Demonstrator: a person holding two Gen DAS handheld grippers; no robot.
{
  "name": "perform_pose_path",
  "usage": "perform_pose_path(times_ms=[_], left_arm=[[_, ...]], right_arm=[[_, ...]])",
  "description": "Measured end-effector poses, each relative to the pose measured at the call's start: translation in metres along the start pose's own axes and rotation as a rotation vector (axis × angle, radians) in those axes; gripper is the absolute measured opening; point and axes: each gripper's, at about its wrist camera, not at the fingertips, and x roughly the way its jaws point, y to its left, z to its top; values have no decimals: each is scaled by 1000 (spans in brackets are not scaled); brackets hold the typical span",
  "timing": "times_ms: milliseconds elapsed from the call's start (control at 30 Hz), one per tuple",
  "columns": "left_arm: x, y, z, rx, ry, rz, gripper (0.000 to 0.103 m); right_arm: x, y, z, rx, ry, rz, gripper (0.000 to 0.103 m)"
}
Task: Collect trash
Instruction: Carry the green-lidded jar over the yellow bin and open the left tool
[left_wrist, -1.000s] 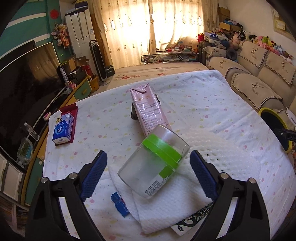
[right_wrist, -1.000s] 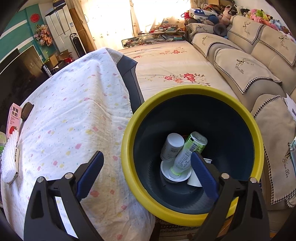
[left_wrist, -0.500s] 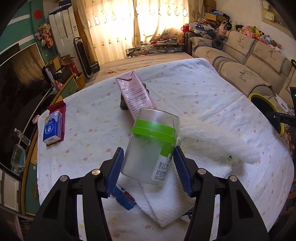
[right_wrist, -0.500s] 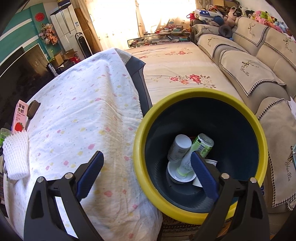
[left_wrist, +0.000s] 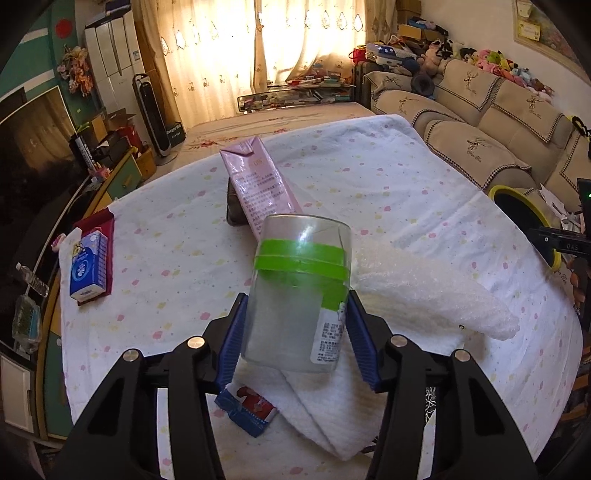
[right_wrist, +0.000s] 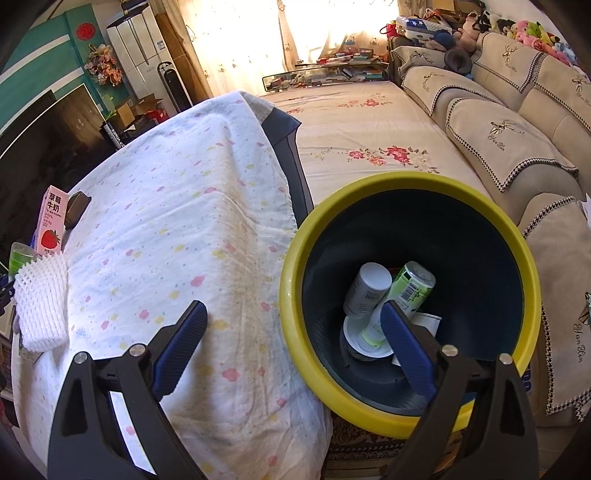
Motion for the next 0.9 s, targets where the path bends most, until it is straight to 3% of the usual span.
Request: perform_pose_path(times_ms=[267,400,600,900], left_arm=[[-59,-10,3,3,-86,102,52],[-91,-41,11,47,-154,78,52],[-94,-118,33,152,-186,-73,52],[-30,-267,74,339,-131,-273,52]], right_arm=[[-16,5,2,-2,-43,28,90],[-31,3,2,-9,-90,-26,90],[-59,-18,-7,9,-147,-112,90],[-97,-76,-30,74,-189,-232,90]])
